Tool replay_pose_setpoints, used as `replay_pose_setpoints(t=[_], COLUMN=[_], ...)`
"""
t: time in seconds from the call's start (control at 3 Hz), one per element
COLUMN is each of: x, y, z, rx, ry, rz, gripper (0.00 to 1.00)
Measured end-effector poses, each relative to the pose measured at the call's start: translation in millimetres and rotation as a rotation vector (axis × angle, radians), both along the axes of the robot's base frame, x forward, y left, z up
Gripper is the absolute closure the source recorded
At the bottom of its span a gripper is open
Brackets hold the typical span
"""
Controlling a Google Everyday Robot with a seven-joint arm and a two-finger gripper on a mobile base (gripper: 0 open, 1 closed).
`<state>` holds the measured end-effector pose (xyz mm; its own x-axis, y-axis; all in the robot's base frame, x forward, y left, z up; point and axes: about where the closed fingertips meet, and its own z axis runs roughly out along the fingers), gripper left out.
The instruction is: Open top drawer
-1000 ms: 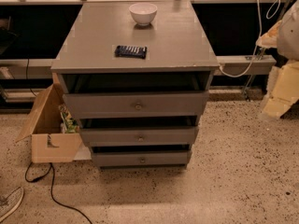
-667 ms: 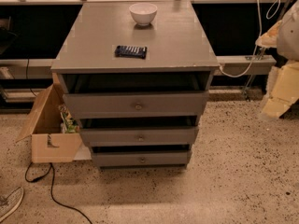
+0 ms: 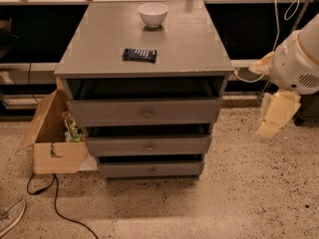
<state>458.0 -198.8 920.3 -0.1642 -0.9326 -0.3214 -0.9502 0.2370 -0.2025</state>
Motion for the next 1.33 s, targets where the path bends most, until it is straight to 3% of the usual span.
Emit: replay_pose_setpoints(t=[0.67,1.0,1.33], x=[42,42,62], y=[33,33,45], z=[-75,-75,-106], rx=[0.159,0.159,0.115], ry=[0.052,0.052,0.055], rz=[0.038,0.038,0.094], gripper=[0.00,0.00,0.00])
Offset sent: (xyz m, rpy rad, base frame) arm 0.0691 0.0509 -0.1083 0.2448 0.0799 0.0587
